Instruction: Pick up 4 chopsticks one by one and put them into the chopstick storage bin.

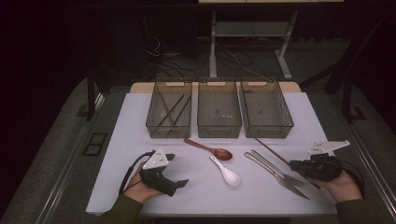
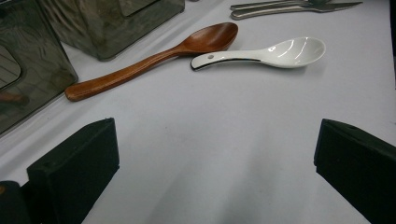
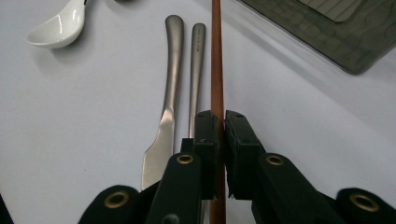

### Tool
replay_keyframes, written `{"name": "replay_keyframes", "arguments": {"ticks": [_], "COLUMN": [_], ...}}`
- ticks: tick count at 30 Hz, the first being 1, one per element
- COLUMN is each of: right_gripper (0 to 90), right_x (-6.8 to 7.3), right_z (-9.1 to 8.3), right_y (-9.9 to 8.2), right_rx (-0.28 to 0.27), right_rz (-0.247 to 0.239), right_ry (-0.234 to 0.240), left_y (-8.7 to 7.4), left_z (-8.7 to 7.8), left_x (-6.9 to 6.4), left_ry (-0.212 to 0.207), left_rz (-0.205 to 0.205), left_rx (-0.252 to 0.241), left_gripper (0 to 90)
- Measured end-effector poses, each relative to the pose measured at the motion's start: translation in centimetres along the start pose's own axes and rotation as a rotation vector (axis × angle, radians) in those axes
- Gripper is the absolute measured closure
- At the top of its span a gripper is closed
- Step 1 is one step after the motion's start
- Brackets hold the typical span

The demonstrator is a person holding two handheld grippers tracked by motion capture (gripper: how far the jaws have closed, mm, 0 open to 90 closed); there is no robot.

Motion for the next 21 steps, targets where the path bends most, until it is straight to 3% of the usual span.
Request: {"name": "replay_keyframes", "arguments": {"ticks": [21], "right_gripper": [83.8], "right_x": [1.1], "right_z": [0.9], "right_y": [4.2], "right_rx": [-0.044], "right_rz": [-0.062], "right_ry": [0.076], "left_y": [0.0], "left_z": [0.0], "left_x": [0.0], "left_ry": [-0.002], "left_rz": [0.003], "left_rx": [-0.001], "left_gripper": [0.0]}}
Point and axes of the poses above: each handheld gripper's, and its own axes: z roughly forward along the jaws, y roughly out of its top, x roughly to its left, the point moved 4 cm from there along z, roughly forward along the jaws, and after that the axes turned 1 degree about y, right-handed, at the moved point
